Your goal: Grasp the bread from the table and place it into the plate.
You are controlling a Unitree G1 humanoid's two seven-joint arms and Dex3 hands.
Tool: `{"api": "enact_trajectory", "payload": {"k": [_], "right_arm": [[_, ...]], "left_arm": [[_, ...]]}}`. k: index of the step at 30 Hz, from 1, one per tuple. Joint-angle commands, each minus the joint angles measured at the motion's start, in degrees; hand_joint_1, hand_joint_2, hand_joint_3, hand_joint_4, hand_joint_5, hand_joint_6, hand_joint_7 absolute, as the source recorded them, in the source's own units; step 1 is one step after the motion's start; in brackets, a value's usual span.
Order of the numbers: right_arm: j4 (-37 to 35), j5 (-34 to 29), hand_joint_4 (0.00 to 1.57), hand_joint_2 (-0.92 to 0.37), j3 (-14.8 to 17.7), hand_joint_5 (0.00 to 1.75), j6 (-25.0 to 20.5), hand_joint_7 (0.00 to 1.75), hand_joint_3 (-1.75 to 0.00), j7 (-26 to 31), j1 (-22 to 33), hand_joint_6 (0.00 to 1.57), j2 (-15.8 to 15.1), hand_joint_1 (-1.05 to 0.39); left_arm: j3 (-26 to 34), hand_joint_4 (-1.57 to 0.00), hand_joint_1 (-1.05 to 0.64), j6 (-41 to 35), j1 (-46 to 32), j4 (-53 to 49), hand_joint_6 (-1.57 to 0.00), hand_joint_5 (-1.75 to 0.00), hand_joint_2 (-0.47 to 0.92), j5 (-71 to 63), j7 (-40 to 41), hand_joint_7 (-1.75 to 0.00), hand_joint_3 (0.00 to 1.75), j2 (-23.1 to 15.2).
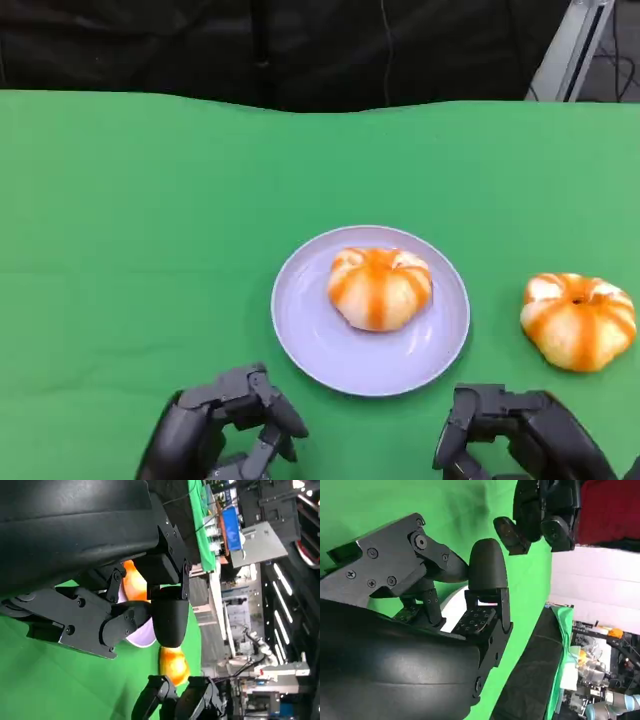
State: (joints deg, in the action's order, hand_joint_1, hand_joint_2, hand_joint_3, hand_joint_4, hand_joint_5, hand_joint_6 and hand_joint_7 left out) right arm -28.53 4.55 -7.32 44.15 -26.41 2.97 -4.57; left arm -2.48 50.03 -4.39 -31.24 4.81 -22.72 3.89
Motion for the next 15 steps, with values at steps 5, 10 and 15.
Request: {"api": "enact_trajectory", "payload": {"k": [5, 10, 15], "right_arm": [[0.4, 0.6, 0.85, -0.60, 0.3, 1.44, -0.1, 1.18, -1.00, -0.1, 0.5, 0.87, -0.6, -0.10], [0.0, 0.6, 0.85, -0.60, 0.4, 1.44, -0.1, 1.18, -1.00, -0.2, 0.3, 0.87, -0.6, -0.10], [-0.3, 0.5, 0.86, -0.59, 0.5, 1.43, 0.1, 1.18, -1.01, -0.1, 0.0, 0.87, -0.6, -0.10]], "left_arm": [[-0.3, -0.77, -0.11, 0.5, 0.0, -0.4, -0.79, -1.65, 0.62, -0.2, 1.1, -1.35, 1.01, -1.1], [-0.6, -0.80, -0.10, -0.1, 0.9, -0.9, -0.82, -1.62, 0.59, 1.3, -0.4, -1.32, 1.04, -1.2], [-1.1, -0.82, -0.10, -0.4, 1.6, -1.7, -0.86, -1.60, 0.55, 1.8, -0.8, -1.28, 1.10, -1.6]]}}
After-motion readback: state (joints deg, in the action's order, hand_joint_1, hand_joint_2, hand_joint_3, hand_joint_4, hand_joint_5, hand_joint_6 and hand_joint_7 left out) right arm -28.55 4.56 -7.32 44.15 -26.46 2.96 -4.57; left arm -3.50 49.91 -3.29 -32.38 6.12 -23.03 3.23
